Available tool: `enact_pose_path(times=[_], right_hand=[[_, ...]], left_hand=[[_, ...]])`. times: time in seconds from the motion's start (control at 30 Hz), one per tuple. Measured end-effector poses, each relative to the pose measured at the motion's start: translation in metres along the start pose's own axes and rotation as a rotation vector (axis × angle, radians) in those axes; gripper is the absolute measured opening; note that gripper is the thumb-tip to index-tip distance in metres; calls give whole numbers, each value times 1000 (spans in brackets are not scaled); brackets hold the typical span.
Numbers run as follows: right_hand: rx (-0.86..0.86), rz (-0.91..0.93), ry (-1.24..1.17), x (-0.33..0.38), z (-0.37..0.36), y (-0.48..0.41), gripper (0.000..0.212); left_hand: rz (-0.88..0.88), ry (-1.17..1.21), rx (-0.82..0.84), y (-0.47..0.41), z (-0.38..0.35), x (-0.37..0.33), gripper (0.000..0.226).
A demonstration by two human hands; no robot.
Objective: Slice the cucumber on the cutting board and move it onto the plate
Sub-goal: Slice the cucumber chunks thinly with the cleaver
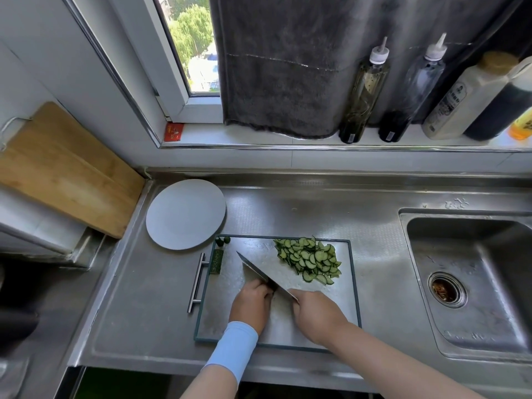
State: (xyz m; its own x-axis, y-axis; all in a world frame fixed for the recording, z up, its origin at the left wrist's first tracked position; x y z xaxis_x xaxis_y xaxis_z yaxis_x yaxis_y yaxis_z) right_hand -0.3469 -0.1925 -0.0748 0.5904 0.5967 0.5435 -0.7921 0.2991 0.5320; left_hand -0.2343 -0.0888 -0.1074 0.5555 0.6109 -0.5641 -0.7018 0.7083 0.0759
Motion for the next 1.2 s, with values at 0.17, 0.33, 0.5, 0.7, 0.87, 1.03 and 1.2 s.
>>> enact_pose_path(times=[0.17, 0.33, 0.5, 0.7, 0.87, 1.03, 1.2], right_hand=[[-23, 14, 37, 10, 1, -9, 38], [-62, 41, 121, 8, -3, 5, 34], [-112, 61, 140, 1, -4, 24, 27], [-101, 54, 134, -2, -4, 26, 26], [-46, 29, 111, 1, -4, 16, 26], [-27, 13, 86, 7, -3, -3, 30], [-38, 29, 100, 14, -4, -10, 32]], left_hand=[[28, -13, 10, 1, -1, 2, 11], [66, -40, 31, 2, 2, 2, 11], [29, -84, 21, 2, 5, -4, 12], [27, -90, 10, 2, 6, -5, 12], [28, -52, 6, 2, 6, -3, 10], [49, -6, 1, 2, -1, 7, 10], [49, -4, -1, 3, -1, 6, 9]])
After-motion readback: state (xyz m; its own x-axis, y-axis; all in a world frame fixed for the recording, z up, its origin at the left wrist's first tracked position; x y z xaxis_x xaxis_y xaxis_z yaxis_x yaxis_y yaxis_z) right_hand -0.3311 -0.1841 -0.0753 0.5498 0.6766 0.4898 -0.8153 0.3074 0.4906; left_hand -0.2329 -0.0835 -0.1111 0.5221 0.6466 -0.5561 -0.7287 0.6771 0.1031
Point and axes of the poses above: each hand's wrist, its own y-axis away from the middle knuckle, its own z-axis out of the back of the hand, x = y × z, the point moved 7 cm from there along -y, towards the middle knuckle, and after that the axes turned 3 degrees about x, right-handed, at the moved point
